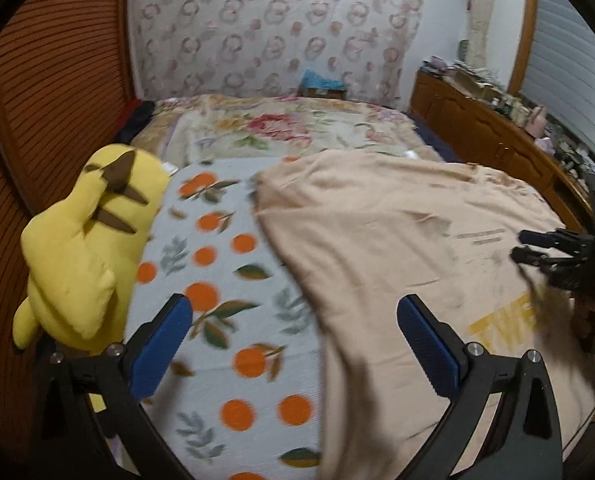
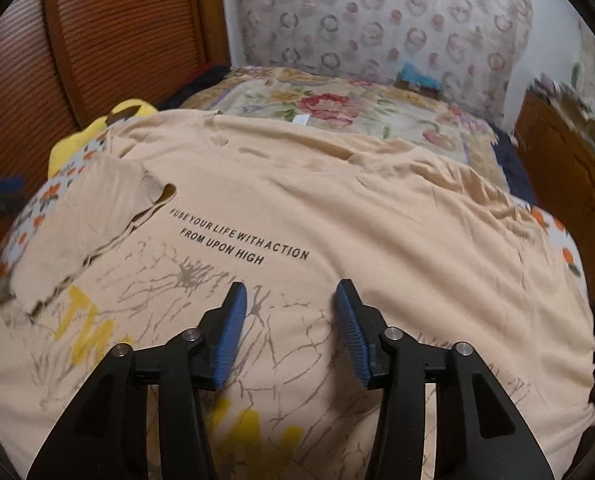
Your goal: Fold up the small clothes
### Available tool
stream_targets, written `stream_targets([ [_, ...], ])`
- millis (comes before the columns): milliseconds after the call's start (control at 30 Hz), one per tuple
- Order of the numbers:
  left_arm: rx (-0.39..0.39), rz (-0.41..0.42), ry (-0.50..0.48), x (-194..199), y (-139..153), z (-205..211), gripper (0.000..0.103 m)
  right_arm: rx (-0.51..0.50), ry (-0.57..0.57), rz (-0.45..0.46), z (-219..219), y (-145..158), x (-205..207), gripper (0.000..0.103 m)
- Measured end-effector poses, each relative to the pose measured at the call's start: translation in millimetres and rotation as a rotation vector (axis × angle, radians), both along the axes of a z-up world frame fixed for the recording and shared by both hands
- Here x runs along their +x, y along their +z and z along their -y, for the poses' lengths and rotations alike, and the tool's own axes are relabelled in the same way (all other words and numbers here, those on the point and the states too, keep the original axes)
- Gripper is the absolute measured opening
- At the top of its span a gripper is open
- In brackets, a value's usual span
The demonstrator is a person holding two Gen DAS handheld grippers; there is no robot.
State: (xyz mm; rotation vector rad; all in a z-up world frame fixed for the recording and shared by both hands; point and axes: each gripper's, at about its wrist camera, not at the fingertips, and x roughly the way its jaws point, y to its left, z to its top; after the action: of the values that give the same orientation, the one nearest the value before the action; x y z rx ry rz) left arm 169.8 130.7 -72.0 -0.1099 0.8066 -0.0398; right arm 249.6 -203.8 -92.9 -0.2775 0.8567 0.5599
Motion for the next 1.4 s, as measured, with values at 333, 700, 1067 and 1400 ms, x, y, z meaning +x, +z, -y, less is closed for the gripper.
stream_targets([
  [333,0.001,0.043,-0.047,12,20,45,0.103,-0.026,0.035,0.003,-8,-3,-4,0.070],
  [700,0.021,0.065,-0.084,19,32,76,0.103,-0.041,0.059,0.005,-13,-4,-8,0.081],
  [1067,0.008,0.034,-0.144,24,18,102,0.103,0.013,-0.058,0.018,47,15,-20,0.076],
  [1400,-0.006,-0.038,-0.212,31,-8,134,0.103,-0.038,-0.379,0.068,188,39,-23,0.076],
])
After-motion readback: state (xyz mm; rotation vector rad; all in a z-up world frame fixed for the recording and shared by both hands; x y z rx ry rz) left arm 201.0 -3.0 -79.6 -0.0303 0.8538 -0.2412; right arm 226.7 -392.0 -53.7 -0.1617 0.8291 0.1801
